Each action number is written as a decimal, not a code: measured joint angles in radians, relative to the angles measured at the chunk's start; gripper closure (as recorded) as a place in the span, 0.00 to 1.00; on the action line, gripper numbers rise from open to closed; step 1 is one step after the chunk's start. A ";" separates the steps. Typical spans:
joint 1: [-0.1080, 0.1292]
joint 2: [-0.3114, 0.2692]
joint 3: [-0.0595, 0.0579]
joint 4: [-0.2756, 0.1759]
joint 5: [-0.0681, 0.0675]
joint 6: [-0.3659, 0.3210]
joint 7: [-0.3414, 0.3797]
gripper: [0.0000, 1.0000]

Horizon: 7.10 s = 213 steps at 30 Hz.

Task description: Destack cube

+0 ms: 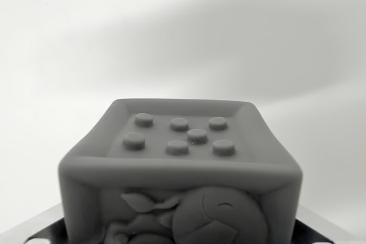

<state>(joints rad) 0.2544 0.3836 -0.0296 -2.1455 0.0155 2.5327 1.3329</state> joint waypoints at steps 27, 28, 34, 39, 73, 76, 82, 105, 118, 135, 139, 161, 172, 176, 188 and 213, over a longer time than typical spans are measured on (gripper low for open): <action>0.066 0.091 0.000 0.132 0.003 -0.041 0.244 1.00; 0.067 0.093 0.000 0.135 0.003 -0.042 0.249 1.00; 0.082 0.115 0.000 0.169 0.004 -0.054 0.304 1.00; 0.092 0.131 0.000 0.194 0.004 -0.062 0.345 1.00; 0.144 0.269 0.000 0.353 0.006 -0.092 0.569 1.00; 0.144 0.287 0.001 0.356 0.006 -0.078 0.569 1.00; 0.144 0.322 0.001 0.365 0.008 -0.050 0.569 1.00; 0.143 0.407 0.003 0.392 0.010 0.006 0.569 1.00; 0.143 0.409 0.003 0.394 0.010 0.008 0.569 0.00; 0.143 0.414 0.003 0.396 0.010 0.011 0.569 0.00; 0.143 0.414 0.003 0.396 0.010 0.011 0.569 0.00; 0.143 0.373 0.003 0.383 0.010 -0.013 0.569 0.00; 0.143 0.304 0.002 0.363 0.010 -0.060 0.569 0.00; 0.143 0.278 0.001 0.359 0.010 -0.082 0.569 0.00; 0.144 0.186 0.000 0.350 0.009 -0.164 0.569 0.00; 0.145 0.030 -0.003 0.395 0.005 -0.364 0.572 0.00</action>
<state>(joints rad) 0.3997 0.4141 -0.0321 -1.7501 0.0204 2.1685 1.9047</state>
